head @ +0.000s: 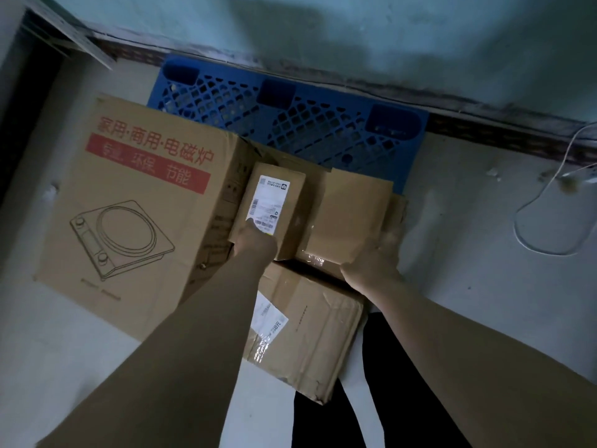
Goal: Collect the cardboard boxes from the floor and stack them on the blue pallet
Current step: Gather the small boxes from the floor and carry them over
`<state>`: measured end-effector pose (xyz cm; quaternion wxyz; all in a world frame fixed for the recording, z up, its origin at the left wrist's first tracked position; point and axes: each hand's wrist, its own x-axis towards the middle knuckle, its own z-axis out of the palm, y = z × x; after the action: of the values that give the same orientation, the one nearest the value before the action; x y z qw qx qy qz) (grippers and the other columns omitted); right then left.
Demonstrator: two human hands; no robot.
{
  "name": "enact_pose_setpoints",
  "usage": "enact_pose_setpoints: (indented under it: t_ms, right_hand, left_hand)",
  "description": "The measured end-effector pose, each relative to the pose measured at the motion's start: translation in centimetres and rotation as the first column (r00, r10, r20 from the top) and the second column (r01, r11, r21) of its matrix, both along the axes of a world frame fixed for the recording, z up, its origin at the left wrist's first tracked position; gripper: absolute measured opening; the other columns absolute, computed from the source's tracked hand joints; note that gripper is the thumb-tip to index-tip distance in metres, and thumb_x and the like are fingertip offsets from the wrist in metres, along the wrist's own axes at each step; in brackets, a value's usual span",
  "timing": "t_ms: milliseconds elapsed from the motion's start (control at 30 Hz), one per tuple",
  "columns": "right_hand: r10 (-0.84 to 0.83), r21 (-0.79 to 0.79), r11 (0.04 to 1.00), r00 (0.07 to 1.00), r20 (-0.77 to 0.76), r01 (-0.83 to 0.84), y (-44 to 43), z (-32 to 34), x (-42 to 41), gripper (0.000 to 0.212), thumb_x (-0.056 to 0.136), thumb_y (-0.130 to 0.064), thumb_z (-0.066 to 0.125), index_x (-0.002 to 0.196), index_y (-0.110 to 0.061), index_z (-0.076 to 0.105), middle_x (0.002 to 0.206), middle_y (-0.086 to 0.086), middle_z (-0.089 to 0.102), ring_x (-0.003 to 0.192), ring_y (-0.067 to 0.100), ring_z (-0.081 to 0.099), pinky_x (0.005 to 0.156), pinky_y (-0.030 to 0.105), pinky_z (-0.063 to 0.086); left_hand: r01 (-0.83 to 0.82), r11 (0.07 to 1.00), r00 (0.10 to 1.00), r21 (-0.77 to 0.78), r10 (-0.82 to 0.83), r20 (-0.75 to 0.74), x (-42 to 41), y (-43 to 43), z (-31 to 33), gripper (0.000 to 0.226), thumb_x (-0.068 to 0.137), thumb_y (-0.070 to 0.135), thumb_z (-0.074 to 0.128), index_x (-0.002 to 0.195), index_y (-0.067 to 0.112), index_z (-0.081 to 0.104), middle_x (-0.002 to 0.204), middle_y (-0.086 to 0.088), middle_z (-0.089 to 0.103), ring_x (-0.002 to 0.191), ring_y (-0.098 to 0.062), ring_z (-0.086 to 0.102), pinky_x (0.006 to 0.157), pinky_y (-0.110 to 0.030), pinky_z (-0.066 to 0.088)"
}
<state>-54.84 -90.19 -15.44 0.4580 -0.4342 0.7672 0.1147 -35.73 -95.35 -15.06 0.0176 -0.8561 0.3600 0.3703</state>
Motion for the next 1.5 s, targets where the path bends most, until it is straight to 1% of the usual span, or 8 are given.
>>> enact_pose_setpoints:
  t_ms: [167, 267, 433, 567, 800, 967, 1400, 1500]
  right_hand:
    - [0.059, -0.111, 0.993, 0.991, 0.117, -0.046, -0.9, 2.2, 0.1, 0.041, 0.088, -0.021, 0.051, 0.129, -0.017, 0.052, 0.131, 0.007, 0.051, 0.114, 0.026, 0.052, 0.082, 0.028, 0.045]
    - [0.065, -0.135, 0.99, 0.975, 0.212, -0.036, -1.0, 3.6, 0.8, 0.037, 0.09, -0.016, 0.049, 0.126, -0.018, 0.058, 0.128, 0.002, 0.058, 0.115, 0.025, 0.057, 0.085, 0.027, 0.045]
    - [0.245, -0.209, 0.958, 0.938, 0.246, -0.196, -0.8, 6.2, 2.5, 0.025, 0.093, -0.02, 0.051, 0.112, -0.018, 0.066, 0.114, 0.002, 0.066, 0.104, 0.023, 0.061, 0.08, 0.026, 0.048]
    - [0.356, -0.285, 0.917, 0.894, 0.272, -0.278, 0.2, 8.0, 4.7, 0.026, 0.094, -0.016, 0.052, 0.115, -0.021, 0.066, 0.116, 0.0, 0.066, 0.106, 0.022, 0.061, 0.085, 0.03, 0.05]
    - [0.591, -0.329, 0.793, 0.778, 0.212, -0.513, 5.7, 9.8, 10.6, 0.027, 0.094, -0.016, 0.044, 0.11, -0.023, 0.065, 0.108, -0.001, 0.066, 0.086, 0.019, 0.062, 0.066, 0.03, 0.052]
    - [0.697, -0.38, 0.694, 0.702, 0.145, -0.611, 12.8, 10.9, 15.6, 0.027, 0.094, -0.021, 0.044, 0.109, -0.022, 0.066, 0.112, 0.002, 0.065, 0.095, 0.025, 0.063, 0.079, 0.032, 0.054]
    - [0.9, -0.428, 0.436, 0.39, 0.195, -0.792, 43.6, 11.4, 30.7, 0.023, 0.087, -0.016, 0.05, 0.096, -0.027, 0.068, 0.115, -0.003, 0.066, 0.104, 0.022, 0.061, 0.087, 0.03, 0.051]
    - [0.934, -0.437, 0.355, 0.3, 0.191, -0.826, 50.4, 11.8, 34.4, 0.026, 0.087, -0.015, 0.049, 0.099, -0.026, 0.069, 0.116, -0.004, 0.066, 0.105, 0.021, 0.061, 0.086, 0.027, 0.05]
  left_hand:
    - [0.007, 0.999, 0.99, 0.043, -0.001, -0.141, -0.8, 0.5, 2.6, 0.051, 0.095, 0.009, 0.043, 0.146, 0.016, 0.039, 0.148, -0.01, 0.04, 0.127, -0.03, 0.046, 0.085, -0.029, 0.042]
    - [-0.028, 0.999, 0.985, 0.024, 0.032, -0.172, -0.7, 1.6, 4.4, 0.049, 0.094, 0.008, 0.04, 0.141, 0.019, 0.048, 0.146, -0.008, 0.043, 0.123, -0.03, 0.05, 0.082, -0.031, 0.046]
    - [-0.189, 0.982, 0.962, 0.0, 0.185, -0.201, 0.9, 4.8, 6.8, 0.044, 0.096, 0.003, 0.037, 0.134, 0.016, 0.055, 0.136, -0.009, 0.052, 0.12, -0.029, 0.052, 0.095, -0.036, 0.049]
    - [-0.306, 0.951, 0.932, -0.035, 0.292, -0.213, 2.9, 8.3, 8.8, 0.042, 0.096, 0.004, 0.035, 0.131, 0.016, 0.055, 0.127, -0.01, 0.058, 0.114, -0.028, 0.058, 0.081, -0.034, 0.049]
    - [-0.478, 0.873, 0.858, -0.096, 0.441, -0.262, 6.9, 17.3, 12.3, 0.043, 0.095, 0.001, 0.037, 0.131, 0.014, 0.055, 0.128, -0.013, 0.058, 0.108, -0.029, 0.06, 0.078, -0.034, 0.048]
    - [-0.612, 0.783, 0.775, -0.115, 0.563, -0.288, 10.3, 27.7, 13.9, 0.039, 0.096, 0.002, 0.038, 0.131, 0.01, 0.055, 0.122, -0.018, 0.062, 0.092, -0.026, 0.056, 0.074, -0.035, 0.044]
    - [-0.884, 0.451, 0.464, -0.12, 0.824, -0.325, 18.0, 66.6, 14.3, 0.039, 0.098, 0.002, 0.04, 0.135, 0.01, 0.051, 0.132, -0.013, 0.057, 0.117, -0.029, 0.059, 0.074, -0.031, 0.053]
    - [-0.925, 0.349, 0.379, -0.15, 0.875, -0.302, 20.1, 73.8, 14.9, 0.041, 0.098, 0.005, 0.038, 0.136, 0.014, 0.05, 0.13, -0.013, 0.056, 0.102, -0.026, 0.057, 0.065, -0.027, 0.048]
